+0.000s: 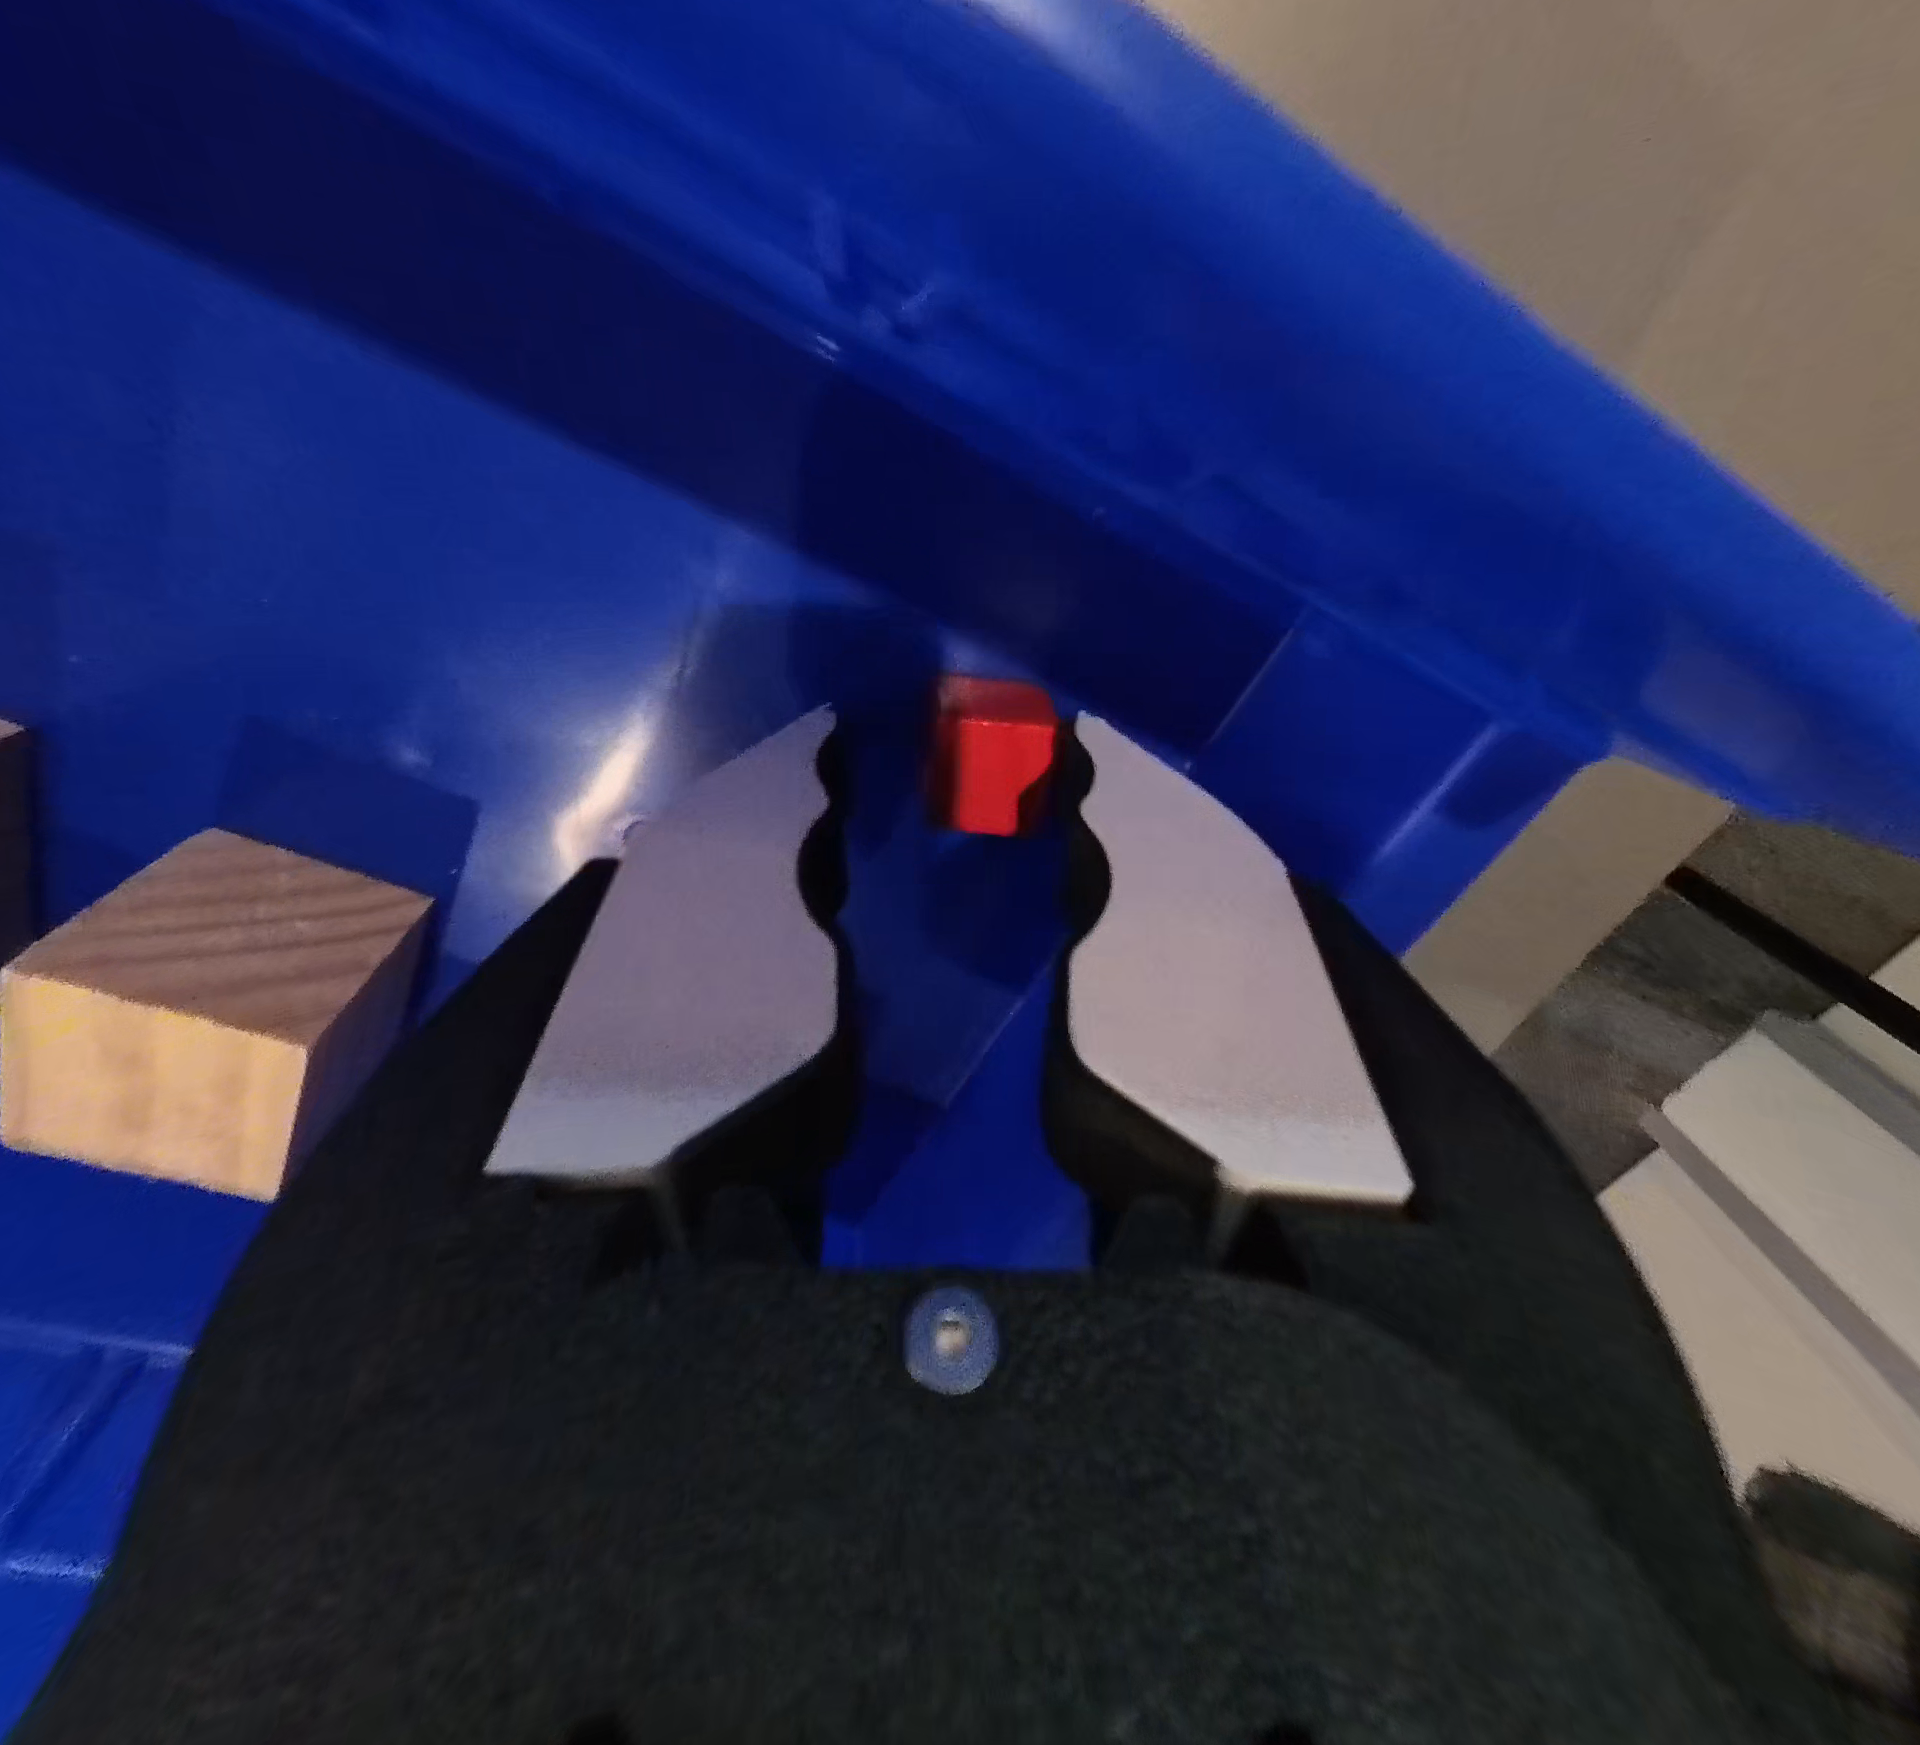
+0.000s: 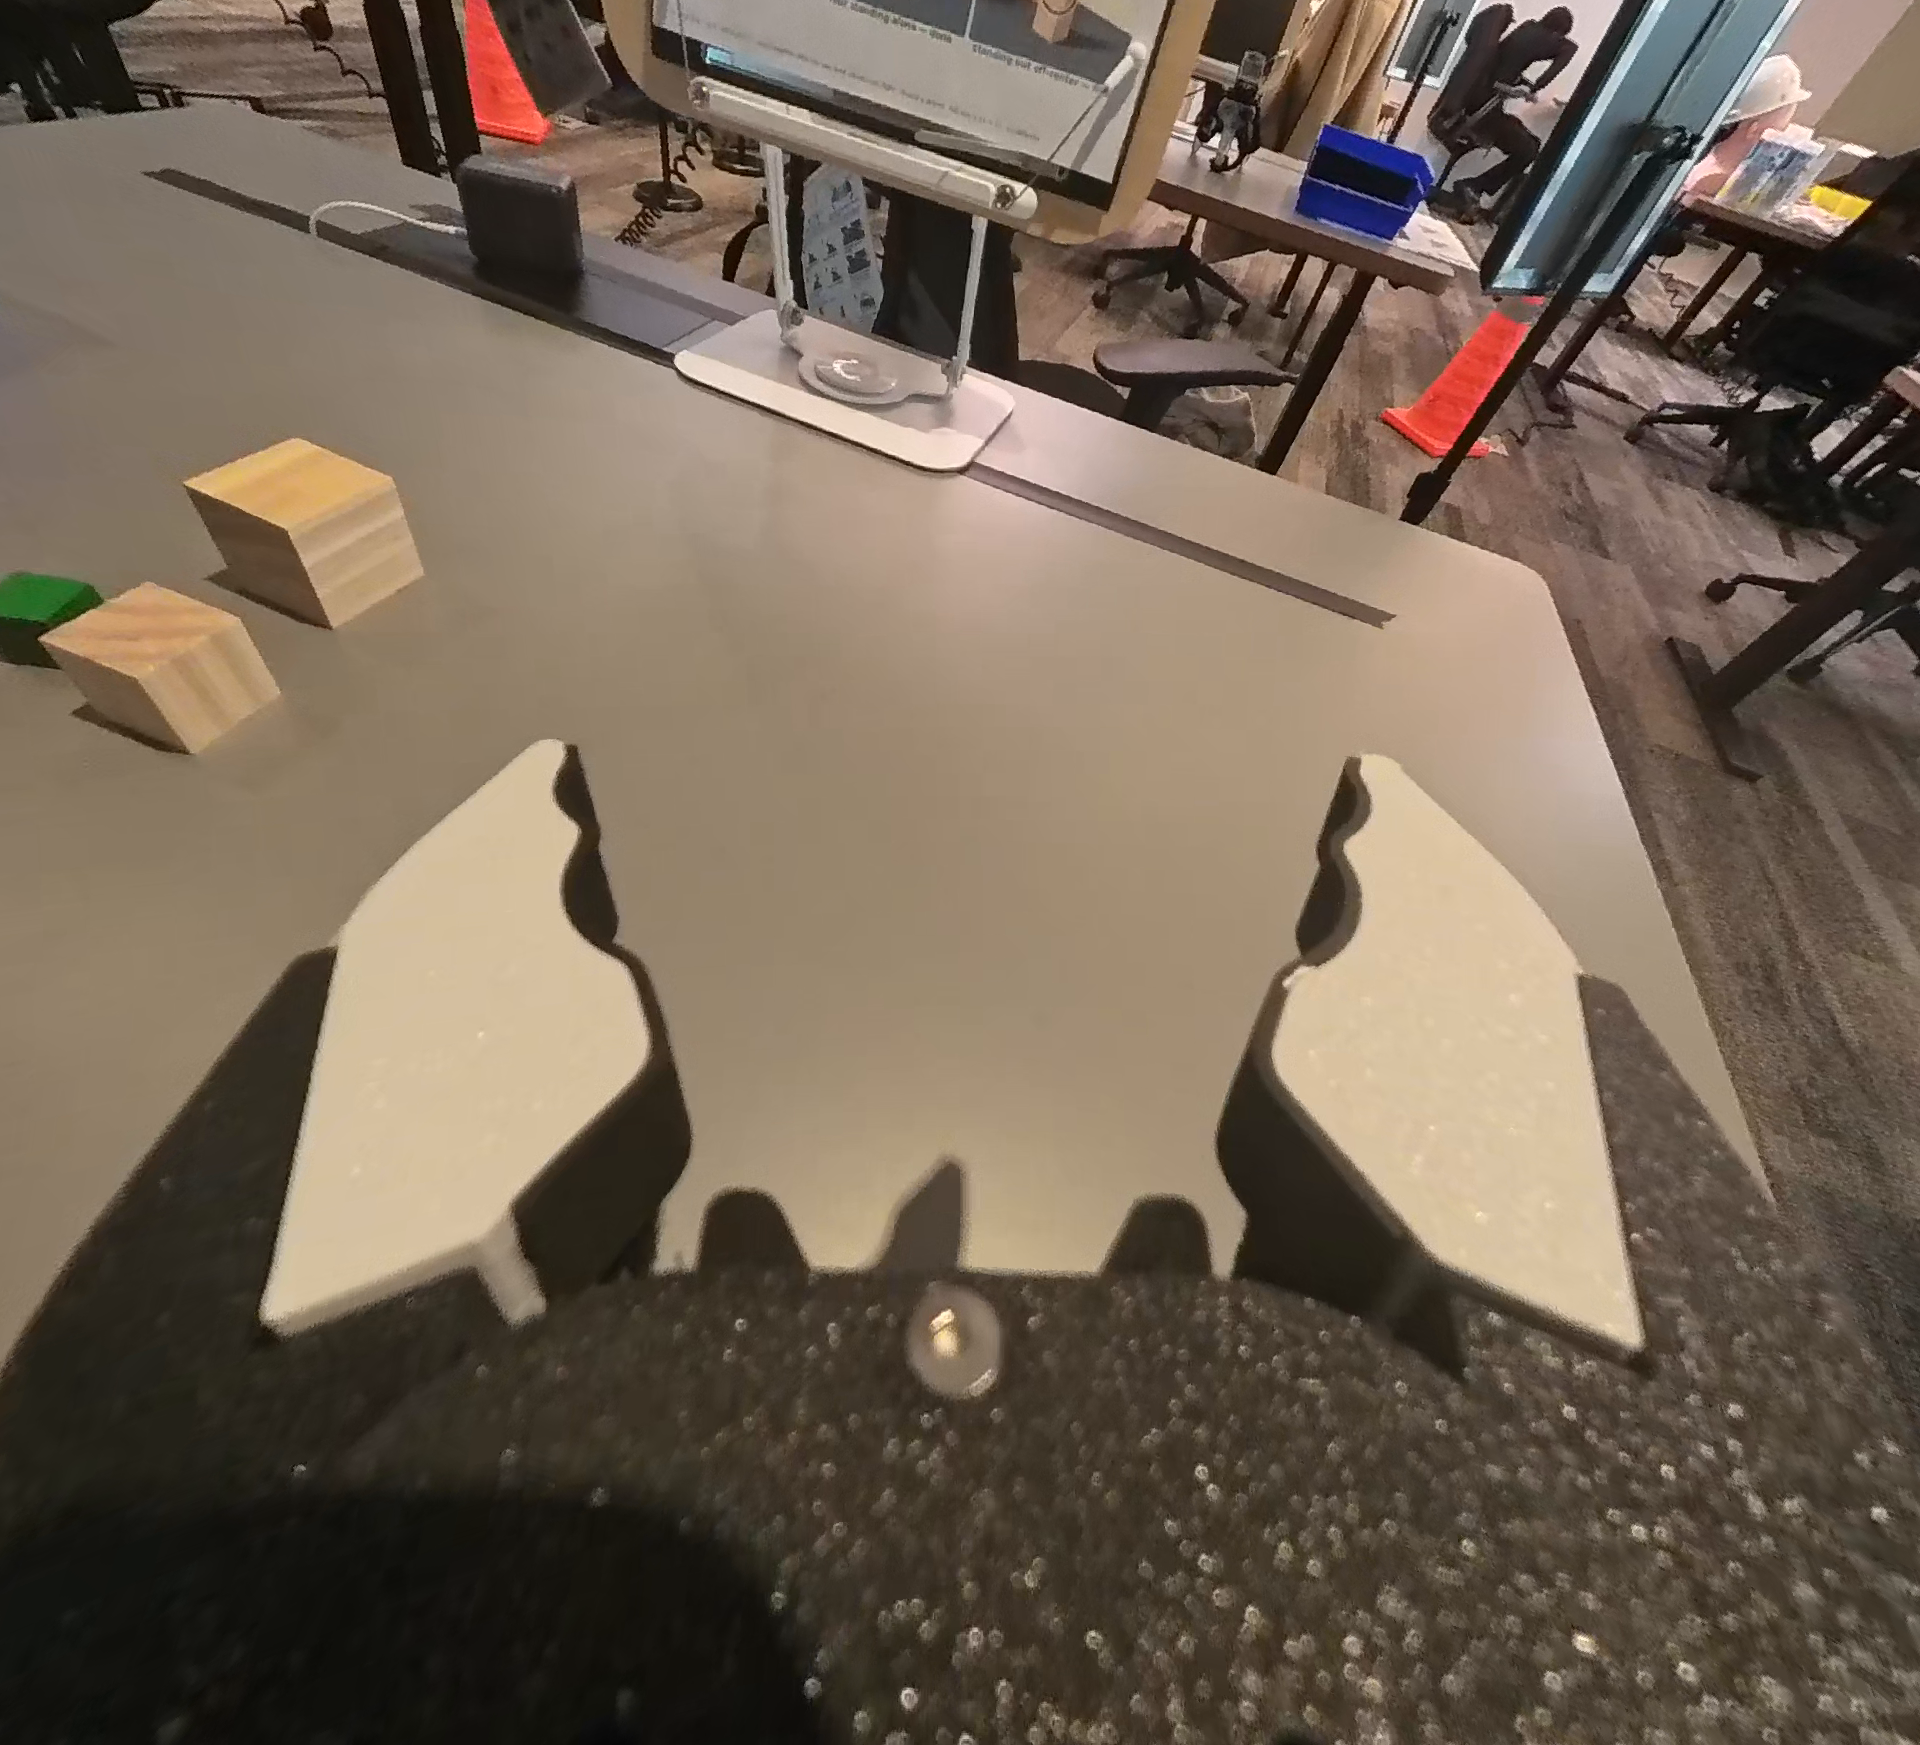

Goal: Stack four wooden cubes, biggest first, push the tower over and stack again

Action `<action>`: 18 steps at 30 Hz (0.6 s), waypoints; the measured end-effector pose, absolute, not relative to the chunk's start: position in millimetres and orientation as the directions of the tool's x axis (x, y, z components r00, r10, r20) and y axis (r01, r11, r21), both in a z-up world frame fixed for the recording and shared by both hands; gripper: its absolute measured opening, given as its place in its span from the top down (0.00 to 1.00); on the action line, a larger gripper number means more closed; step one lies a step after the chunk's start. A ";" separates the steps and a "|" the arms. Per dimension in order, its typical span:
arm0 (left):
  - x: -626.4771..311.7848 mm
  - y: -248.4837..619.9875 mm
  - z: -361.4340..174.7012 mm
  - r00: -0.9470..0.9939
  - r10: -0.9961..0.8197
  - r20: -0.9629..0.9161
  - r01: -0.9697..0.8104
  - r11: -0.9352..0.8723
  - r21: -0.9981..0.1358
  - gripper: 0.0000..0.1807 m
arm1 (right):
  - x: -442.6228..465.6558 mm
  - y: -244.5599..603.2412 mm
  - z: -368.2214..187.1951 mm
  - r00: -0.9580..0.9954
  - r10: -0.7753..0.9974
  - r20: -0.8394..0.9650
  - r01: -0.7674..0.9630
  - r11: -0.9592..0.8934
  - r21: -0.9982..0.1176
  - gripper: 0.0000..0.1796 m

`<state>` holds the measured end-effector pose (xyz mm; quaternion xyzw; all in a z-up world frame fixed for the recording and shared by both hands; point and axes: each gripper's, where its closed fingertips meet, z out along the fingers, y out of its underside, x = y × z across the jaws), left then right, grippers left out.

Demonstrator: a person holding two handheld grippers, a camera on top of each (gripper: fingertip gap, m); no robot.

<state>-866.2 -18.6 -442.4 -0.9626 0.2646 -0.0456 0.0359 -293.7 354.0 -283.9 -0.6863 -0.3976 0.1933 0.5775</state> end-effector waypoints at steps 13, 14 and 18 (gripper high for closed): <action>-875.5 2.8 -385.7 0.908 -0.417 0.036 -0.398 -0.886 -0.236 0.88 | -291.6 356.4 -280.2 0.609 0.771 0.187 0.312 -0.016 -0.950 0.29; -876.2 7.0 -372.8 0.912 -0.410 0.017 -0.392 -0.884 -0.253 0.88 | -292.5 356.2 -280.0 0.607 0.772 0.187 0.312 -0.015 -0.950 0.29; -865.4 34.0 -315.6 0.916 -0.396 -0.065 -0.395 -0.866 -0.307 0.88 | -293.3 355.5 -277.8 0.603 0.775 0.186 0.308 -0.011 -0.951 0.29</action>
